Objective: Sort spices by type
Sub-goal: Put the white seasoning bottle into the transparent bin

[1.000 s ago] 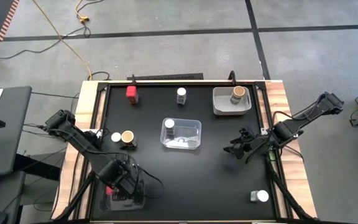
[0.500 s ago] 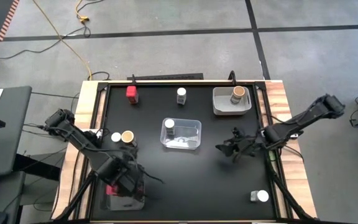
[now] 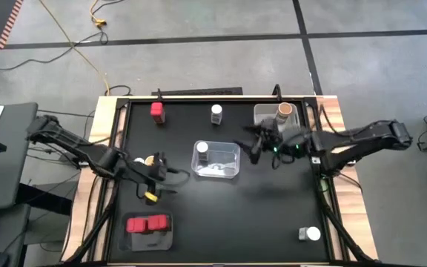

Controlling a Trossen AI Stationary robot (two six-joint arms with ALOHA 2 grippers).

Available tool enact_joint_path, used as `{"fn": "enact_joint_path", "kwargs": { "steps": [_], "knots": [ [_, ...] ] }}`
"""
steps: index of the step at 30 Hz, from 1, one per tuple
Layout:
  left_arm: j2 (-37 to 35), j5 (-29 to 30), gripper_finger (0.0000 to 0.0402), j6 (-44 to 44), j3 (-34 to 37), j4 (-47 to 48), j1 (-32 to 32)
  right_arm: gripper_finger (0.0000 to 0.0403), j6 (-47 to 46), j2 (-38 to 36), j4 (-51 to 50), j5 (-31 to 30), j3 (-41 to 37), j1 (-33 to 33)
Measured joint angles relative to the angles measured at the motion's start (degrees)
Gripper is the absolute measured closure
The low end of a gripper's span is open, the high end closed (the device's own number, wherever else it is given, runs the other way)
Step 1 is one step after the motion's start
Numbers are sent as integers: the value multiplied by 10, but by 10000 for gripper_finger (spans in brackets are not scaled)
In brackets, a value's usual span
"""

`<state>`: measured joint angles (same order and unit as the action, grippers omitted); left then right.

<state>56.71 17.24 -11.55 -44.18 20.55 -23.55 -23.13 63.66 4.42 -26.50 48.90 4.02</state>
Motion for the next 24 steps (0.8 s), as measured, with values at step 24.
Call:
{"fn": "enact_joint_path", "kwargs": {
  "steps": [24],
  "knots": [
    [-146,33,84,-118,105,-79,51,35,336,472,-406,344,495,-354]
  ]
}}
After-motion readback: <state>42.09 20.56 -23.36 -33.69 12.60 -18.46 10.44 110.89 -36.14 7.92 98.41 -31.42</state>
